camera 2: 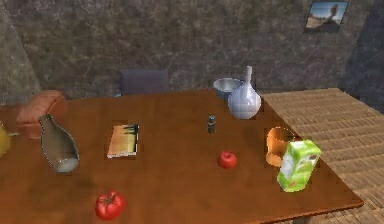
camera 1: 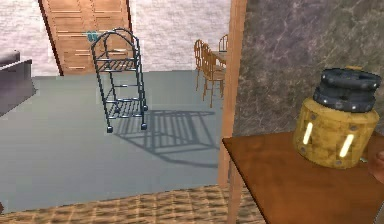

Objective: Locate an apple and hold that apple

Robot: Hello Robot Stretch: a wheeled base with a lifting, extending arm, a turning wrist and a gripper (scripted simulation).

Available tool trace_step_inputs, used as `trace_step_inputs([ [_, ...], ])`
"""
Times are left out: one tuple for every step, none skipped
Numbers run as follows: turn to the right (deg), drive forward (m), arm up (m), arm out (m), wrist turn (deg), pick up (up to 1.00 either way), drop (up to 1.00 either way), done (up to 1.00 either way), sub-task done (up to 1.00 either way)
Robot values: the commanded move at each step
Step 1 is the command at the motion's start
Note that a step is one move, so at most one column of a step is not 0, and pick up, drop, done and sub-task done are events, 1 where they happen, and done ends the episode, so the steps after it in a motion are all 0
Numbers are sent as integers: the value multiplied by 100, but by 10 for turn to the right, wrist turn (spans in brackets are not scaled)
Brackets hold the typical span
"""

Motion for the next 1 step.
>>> trace_step_inputs([
  [120,0,0,0,0,0,0,0,0],
])
